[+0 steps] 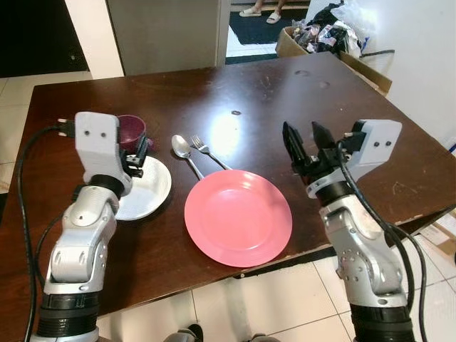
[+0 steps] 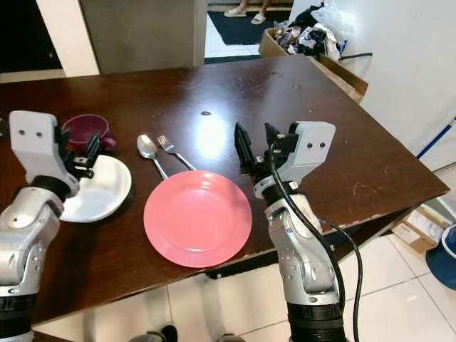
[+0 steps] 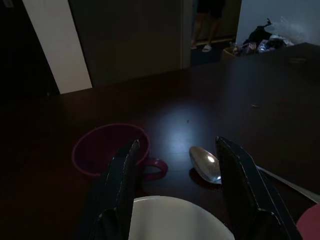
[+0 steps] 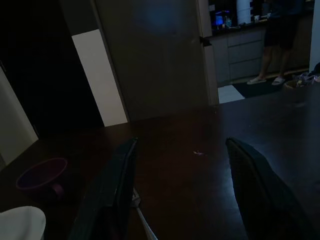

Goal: Setting the table

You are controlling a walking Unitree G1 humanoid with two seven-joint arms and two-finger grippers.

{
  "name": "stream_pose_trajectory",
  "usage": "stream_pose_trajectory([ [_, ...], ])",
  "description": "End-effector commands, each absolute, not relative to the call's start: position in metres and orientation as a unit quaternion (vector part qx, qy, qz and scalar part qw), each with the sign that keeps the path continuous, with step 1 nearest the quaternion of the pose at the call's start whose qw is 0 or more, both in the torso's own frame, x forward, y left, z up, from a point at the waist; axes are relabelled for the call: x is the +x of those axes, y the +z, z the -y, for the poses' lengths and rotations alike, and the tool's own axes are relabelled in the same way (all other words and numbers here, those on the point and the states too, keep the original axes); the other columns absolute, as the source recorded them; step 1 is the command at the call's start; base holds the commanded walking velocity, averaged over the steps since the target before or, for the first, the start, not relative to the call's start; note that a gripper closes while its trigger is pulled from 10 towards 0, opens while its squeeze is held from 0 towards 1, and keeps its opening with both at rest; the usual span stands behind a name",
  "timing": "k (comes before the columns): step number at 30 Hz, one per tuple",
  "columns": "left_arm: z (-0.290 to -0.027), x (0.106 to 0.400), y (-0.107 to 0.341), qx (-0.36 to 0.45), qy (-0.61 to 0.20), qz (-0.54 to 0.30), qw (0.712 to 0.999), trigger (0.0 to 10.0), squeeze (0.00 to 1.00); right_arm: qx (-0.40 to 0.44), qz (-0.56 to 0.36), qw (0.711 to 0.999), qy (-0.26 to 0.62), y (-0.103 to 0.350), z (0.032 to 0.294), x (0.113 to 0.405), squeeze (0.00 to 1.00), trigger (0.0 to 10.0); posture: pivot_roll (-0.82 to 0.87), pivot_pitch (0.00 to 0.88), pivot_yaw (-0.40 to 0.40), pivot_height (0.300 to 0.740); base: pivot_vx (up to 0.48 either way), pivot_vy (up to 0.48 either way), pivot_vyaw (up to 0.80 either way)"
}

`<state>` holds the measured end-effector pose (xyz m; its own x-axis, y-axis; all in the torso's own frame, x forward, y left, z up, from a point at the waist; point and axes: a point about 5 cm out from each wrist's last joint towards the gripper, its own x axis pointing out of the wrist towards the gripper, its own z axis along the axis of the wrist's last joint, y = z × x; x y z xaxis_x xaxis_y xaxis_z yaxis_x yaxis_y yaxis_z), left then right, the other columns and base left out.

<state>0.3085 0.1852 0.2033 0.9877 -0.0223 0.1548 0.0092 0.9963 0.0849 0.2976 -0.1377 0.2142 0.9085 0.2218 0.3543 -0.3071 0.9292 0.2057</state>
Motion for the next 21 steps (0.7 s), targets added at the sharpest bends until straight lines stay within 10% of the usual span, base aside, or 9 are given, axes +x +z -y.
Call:
stream_pose_trajectory([
  [1,-0.182,0.308,0.201,0.043,-0.012,0.071,0.996,10.0,0.00,0.133,0.170,0.967,0.132,0.216,0.138,0.296,0.00,10.0,-0.08,0.049,0.050,0.740,0.000,0.000,0.00],
  [21,-0.172,0.314,0.212,0.037,-0.028,0.087,0.995,10.0,0.00,0.153,0.170,0.963,0.141,0.216,0.130,0.296,0.00,10.0,-0.08,0.055,0.059,0.740,0.000,0.000,0.00],
])
